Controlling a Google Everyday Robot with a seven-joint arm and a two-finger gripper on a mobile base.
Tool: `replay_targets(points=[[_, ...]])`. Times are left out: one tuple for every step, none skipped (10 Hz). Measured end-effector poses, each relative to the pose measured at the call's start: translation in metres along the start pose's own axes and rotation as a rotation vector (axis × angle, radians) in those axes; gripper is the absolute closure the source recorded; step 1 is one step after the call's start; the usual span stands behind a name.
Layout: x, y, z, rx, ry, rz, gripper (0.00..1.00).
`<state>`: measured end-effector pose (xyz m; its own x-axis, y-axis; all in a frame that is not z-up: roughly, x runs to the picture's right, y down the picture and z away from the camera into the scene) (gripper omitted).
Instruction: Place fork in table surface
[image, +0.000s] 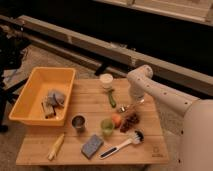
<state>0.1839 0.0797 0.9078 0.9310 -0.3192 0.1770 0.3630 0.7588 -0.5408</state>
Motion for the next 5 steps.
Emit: replay_targets(points=[[0.0001, 0.0002, 0.0001, 0.0, 0.0, 0.0, 0.28], [0.0005, 0.0011, -0.0003, 0.0, -0.002, 0.0, 0.21], [0.0008, 0.0013, -0.0003, 0.0, -0.002, 0.001, 0.2], [0.0007, 0.0011, -0.0003, 0.0, -0.002, 0.0, 0.2], [0.0002, 0.0008, -0.0004, 0.0, -0.002, -0.001, 0.2]])
